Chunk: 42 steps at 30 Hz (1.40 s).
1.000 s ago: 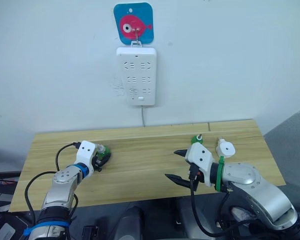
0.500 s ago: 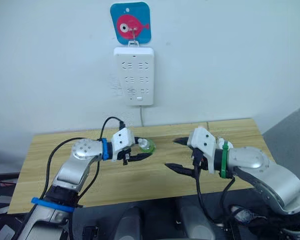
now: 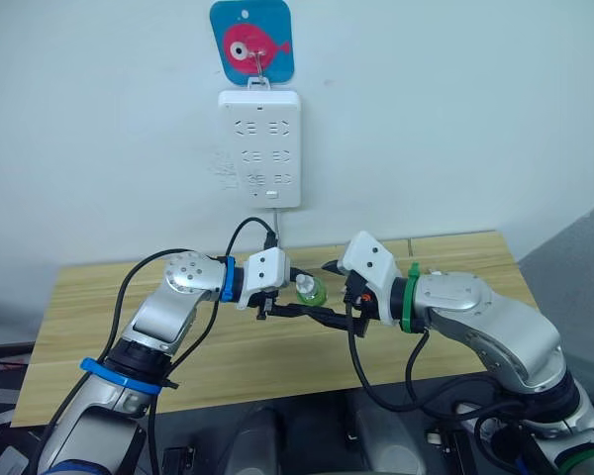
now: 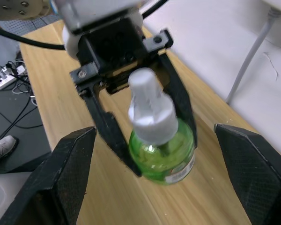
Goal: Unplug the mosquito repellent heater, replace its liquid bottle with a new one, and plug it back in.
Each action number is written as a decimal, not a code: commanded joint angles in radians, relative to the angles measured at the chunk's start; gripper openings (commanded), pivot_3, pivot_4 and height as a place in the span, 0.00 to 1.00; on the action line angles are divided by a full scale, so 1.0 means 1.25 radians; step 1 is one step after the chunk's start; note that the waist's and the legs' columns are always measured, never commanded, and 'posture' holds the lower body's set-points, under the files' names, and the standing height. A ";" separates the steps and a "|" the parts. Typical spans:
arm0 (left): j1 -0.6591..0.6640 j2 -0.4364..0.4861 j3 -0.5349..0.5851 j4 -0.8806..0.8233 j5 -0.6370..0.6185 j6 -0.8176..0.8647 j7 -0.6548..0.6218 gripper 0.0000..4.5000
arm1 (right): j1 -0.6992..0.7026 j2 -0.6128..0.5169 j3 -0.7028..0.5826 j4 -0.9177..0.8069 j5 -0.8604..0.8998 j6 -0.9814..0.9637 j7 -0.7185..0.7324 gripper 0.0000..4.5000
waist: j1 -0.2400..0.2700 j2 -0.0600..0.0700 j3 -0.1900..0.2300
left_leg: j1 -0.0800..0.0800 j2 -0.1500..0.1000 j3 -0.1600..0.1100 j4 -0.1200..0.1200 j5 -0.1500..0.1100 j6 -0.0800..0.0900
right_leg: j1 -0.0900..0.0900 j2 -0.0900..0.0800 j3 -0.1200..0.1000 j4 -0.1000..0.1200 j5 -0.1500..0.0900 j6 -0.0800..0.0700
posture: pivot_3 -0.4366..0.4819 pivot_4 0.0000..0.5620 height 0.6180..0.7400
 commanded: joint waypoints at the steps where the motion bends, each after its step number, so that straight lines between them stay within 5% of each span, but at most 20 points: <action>1: -0.020 0.000 -0.001 0.000 0.006 -0.017 -0.010 0.49 | -0.018 0.016 0.017 -0.003 -0.018 -0.027 -0.015 0.94 | -0.001 0.000 0.000 | 0.000 0.000 0.000 0.000 0.000 0.000 | 0.000 0.000 0.000 0.000 0.000 0.000 | 0.23 0.34 1.00; 2: -0.022 -0.001 -0.001 0.003 0.006 -0.018 -0.010 0.49 | -0.020 0.017 0.025 0.002 -0.027 -0.032 -0.018 0.94 | -0.001 0.000 -0.001 | 0.000 0.000 0.000 0.000 0.000 0.000 | 0.000 0.000 0.000 0.000 0.000 0.000 | 0.23 0.34 1.00; 12: -0.030 -0.011 0.007 0.004 -0.002 -0.018 -0.013 0.49 | -0.023 0.017 0.072 0.020 -0.088 -0.069 -0.022 0.24 | -0.001 0.000 -0.001 | 0.000 0.000 0.000 0.000 0.000 0.000 | 0.000 0.000 0.000 0.001 0.000 0.000 | 0.24 0.33 1.00; 19: -0.004 -0.012 0.043 -0.021 -0.068 0.002 -0.029 0.49 | -0.010 0.020 0.047 0.009 -0.092 -0.094 -0.007 0.24 | -0.002 0.000 -0.001 | 0.000 0.000 0.001 0.005 0.000 0.000 | -0.001 0.000 0.000 0.007 0.000 0.000 | 0.24 0.32 1.00; 20: -0.002 -0.007 0.046 -0.018 -0.072 -0.001 -0.037 0.65 | -0.006 0.018 0.039 0.005 -0.089 -0.099 -0.004 0.24 | -0.002 0.000 -0.002 | 0.000 0.000 0.001 0.007 0.000 0.000 | -0.001 0.000 0.000 0.008 0.000 0.000 | 0.24 0.32 1.00; 25: 0.006 0.013 0.056 0.019 -0.072 -0.024 -0.062 0.96 | 0.017 0.016 -0.013 -0.010 -0.056 -0.118 0.016 0.24 | -0.002 0.000 -0.003 | 0.001 0.000 0.001 0.013 -0.001 0.002 | 0.000 0.000 0.001 0.011 0.001 -0.002 | 0.24 0.31 1.00; 42: 0.009 -0.048 0.086 -0.077 -0.199 0.201 -0.004 0.97 | 0.044 0.017 -0.117 -0.052 0.083 -0.078 0.029 0.24 | -0.007 0.000 -0.021 | 0.001 0.000 0.001 0.013 0.000 0.002 | 0.001 0.001 0.001 0.012 0.003 -0.002 | 0.25 0.28 1.00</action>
